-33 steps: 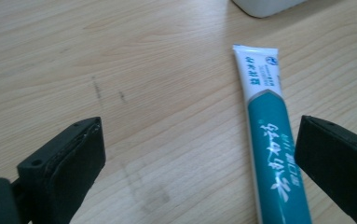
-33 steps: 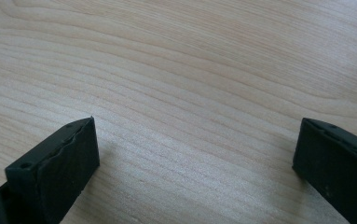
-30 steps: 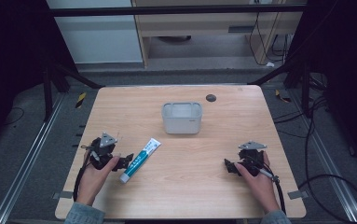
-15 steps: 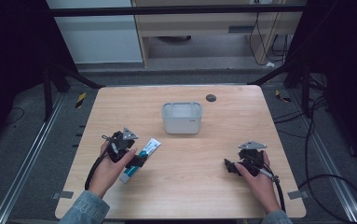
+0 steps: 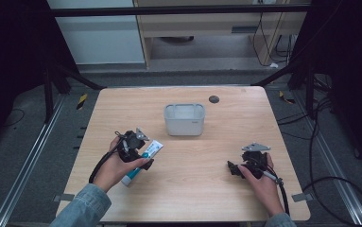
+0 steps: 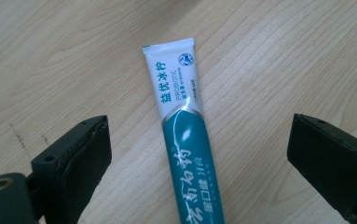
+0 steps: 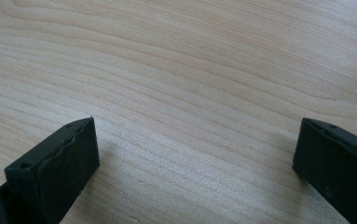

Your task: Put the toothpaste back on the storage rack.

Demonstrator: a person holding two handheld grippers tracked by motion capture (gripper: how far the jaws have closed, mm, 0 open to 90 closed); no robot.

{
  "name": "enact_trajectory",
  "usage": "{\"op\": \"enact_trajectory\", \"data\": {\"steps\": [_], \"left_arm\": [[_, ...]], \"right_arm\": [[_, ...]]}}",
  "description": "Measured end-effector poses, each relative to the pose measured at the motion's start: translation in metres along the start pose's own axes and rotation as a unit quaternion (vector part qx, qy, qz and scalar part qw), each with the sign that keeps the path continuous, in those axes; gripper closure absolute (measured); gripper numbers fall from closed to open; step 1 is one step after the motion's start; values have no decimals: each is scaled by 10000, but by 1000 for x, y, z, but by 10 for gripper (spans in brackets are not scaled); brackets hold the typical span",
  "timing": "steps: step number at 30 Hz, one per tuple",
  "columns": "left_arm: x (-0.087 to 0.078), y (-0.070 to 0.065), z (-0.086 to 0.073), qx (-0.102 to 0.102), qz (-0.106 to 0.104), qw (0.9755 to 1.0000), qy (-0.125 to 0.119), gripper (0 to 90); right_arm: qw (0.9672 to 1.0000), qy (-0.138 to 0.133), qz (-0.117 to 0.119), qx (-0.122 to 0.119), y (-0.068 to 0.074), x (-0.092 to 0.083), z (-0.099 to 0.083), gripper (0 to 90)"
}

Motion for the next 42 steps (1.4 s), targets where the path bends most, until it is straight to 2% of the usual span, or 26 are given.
{"op": "enact_trajectory", "data": {"steps": [1,5,9,13,19,23,25,29,35,42], "left_arm": [[3,-2,1,-62,6,10000,32,62],[5,-3,5,-22,118,9999,44,82],[7,0,9,-150,88,9998,105,87],[6,-1,14,3,185,9994,307,103],[11,-1,18,71,91,9986,508,159],[20,1,16,84,-15,9974,711,264],[24,1,14,23,-61,9970,774,302],[32,5,11,-56,0,9961,875,372],[47,7,4,-223,-116,9945,1012,390],[52,10,3,-293,-191,9941,1027,460]], "right_arm": [[10000,-1,-1,-1,0,0,0,4],[10000,-4,4,-7,0,0,0,4],[10000,-9,-2,-22,0,0,0,4],[10000,-5,3,-7,0,0,0,4],[10000,-3,3,1,0,0,0,4],[10000,-4,4,-7,0,0,0,4],[10000,-3,3,0,0,0,0,4],[10000,-2,2,0,0,0,0,4],[10000,-4,3,-9,0,0,0,4],[10000,-10,-1,-25,0,0,0,4]]}}
Point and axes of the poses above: each handheld gripper's, and its own axes: x roughly forward along the jaws, z roughly out of its top, y roughly to its left, the point moved 6 cm from there along x, roughly forward along the jaws, and after that the axes turned 4 degrees about x, right-handed, at the moved point
